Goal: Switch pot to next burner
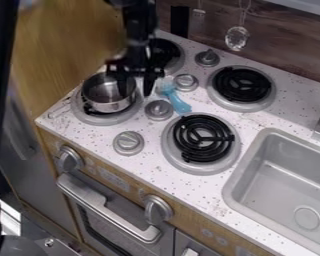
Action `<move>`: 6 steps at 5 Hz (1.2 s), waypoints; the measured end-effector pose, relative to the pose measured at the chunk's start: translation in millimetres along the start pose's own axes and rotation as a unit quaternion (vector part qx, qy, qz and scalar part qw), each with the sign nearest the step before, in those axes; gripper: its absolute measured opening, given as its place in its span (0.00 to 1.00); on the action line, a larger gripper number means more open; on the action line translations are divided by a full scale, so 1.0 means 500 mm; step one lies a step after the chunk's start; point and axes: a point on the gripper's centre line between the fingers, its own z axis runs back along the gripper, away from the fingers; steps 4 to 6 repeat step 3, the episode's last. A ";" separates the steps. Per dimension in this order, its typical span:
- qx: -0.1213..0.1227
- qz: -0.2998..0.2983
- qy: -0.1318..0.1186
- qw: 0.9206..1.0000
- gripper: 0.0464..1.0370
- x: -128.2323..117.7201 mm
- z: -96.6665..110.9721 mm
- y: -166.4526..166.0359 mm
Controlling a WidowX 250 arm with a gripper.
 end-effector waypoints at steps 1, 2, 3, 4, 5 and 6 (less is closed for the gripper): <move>-0.015 -0.038 0.005 0.999 0.96 -0.053 0.021 -0.035; -0.008 -0.117 0.016 0.993 0.96 -0.096 0.020 -0.065; 0.017 -0.159 0.013 0.987 0.96 -0.128 0.018 -0.062; 0.017 -0.159 0.013 0.987 0.96 -0.128 0.018 -0.062; 0.017 -0.159 0.013 0.987 0.96 -0.128 0.018 -0.062; 0.017 -0.159 0.013 0.987 0.96 -0.128 0.018 -0.062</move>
